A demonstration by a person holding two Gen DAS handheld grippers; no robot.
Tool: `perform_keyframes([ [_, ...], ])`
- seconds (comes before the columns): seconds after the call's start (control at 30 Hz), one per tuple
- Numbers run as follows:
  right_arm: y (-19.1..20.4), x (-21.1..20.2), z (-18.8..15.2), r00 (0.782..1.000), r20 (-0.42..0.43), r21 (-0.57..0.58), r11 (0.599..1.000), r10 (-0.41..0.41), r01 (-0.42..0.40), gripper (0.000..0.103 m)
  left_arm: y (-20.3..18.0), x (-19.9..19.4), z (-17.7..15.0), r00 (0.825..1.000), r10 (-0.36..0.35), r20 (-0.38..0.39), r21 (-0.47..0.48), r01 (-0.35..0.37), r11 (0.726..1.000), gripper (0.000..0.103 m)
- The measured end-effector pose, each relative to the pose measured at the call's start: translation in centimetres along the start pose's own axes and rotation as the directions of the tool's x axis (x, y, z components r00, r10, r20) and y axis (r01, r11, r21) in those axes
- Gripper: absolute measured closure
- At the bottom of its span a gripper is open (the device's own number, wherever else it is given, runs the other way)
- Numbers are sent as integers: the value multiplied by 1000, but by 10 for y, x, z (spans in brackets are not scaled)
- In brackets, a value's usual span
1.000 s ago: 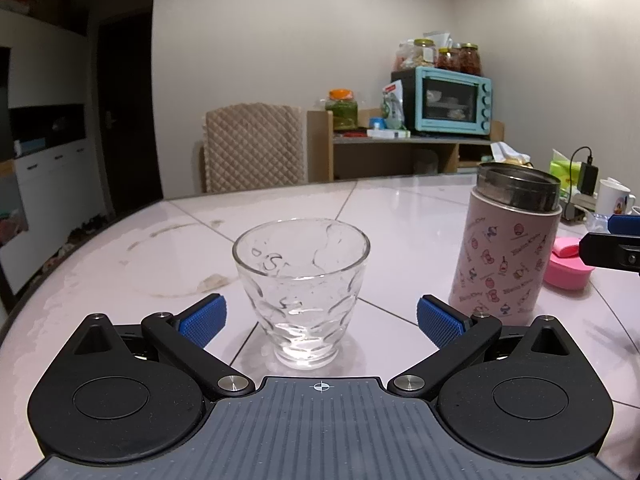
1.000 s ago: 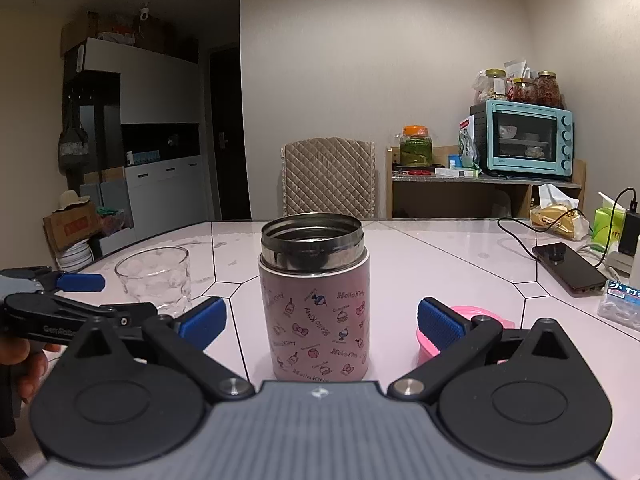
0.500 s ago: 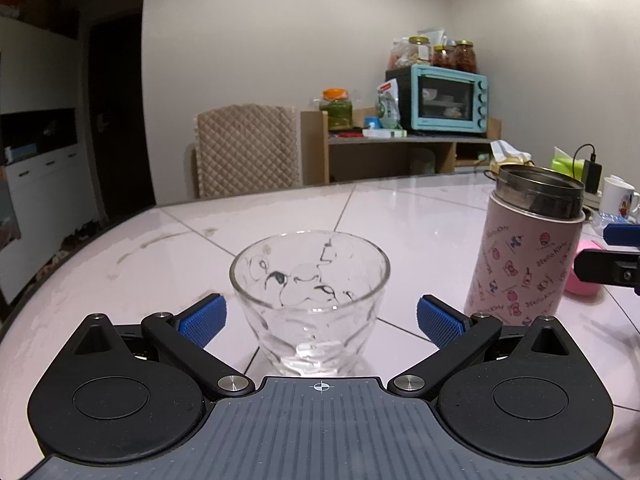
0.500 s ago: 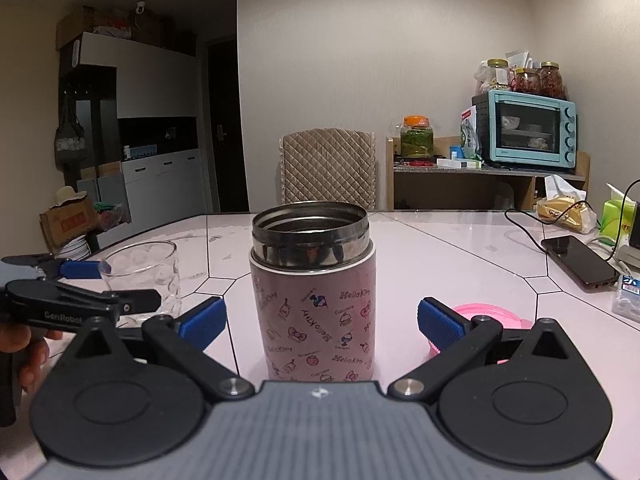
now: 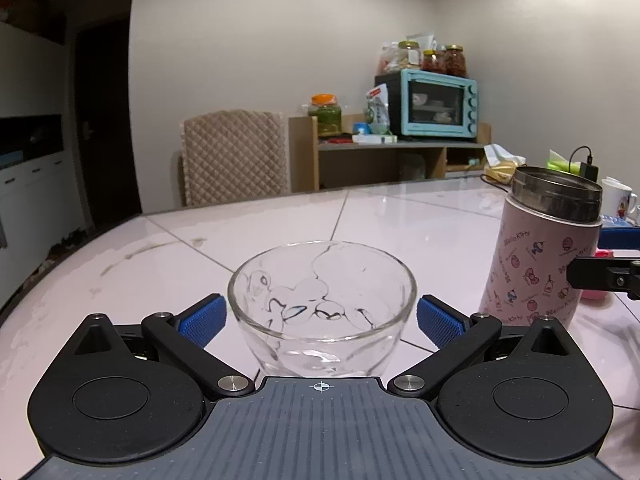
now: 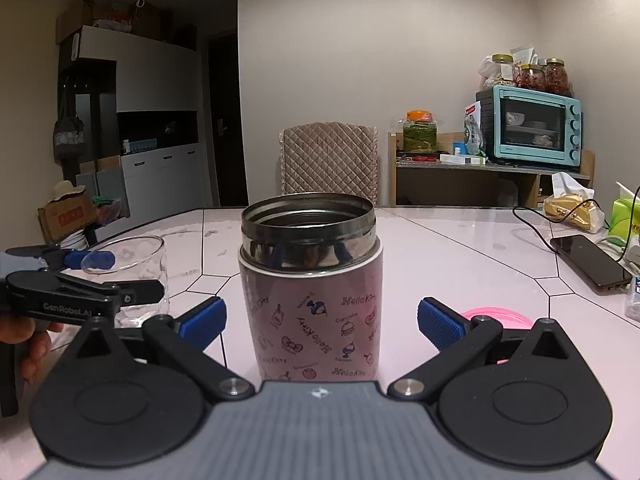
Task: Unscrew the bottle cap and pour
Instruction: 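Move the left tool to the clear glass while the right tool approaches the pink jar, then close the left tool on the glass while the right tool closes on the pink jar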
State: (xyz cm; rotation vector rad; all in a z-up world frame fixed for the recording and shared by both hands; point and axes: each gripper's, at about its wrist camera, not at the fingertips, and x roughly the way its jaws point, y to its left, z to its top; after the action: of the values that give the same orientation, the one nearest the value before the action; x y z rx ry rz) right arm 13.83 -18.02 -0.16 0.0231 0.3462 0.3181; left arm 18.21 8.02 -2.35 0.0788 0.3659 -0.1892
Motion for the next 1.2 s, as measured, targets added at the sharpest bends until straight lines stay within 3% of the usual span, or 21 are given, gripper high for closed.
perform_keyframes([
  [0.2, -1, 7, 1, 1000, -3, 2, 1000, 3, -3, 0, 0, 4, 1, 1000, -15, 4, 4, 15, 1000, 3],
  [0.3, 0, 11, 1, 1000, -9, 1, 1000, 4, -4, 0, -2, 7, 1, 1000, -17, -8, 14, 17, 1000, 16],
  [0.6, -1, 18, 1, 1000, -14, 6, 1000, 7, -7, 0, 4, 9, -2, 998, -56, -16, 24, 57, 998, 17],
  [0.8, -2, 22, -1, 1000, -17, 0, 1000, 11, -11, 0, 13, 12, -1, 992, -127, -13, 48, 128, 991, 17],
  [1.2, -1, 31, 0, 1000, -22, -8, 1000, 2, -2, 0, 13, 16, -2, 956, -294, -18, 107, 294, 950, 17],
])
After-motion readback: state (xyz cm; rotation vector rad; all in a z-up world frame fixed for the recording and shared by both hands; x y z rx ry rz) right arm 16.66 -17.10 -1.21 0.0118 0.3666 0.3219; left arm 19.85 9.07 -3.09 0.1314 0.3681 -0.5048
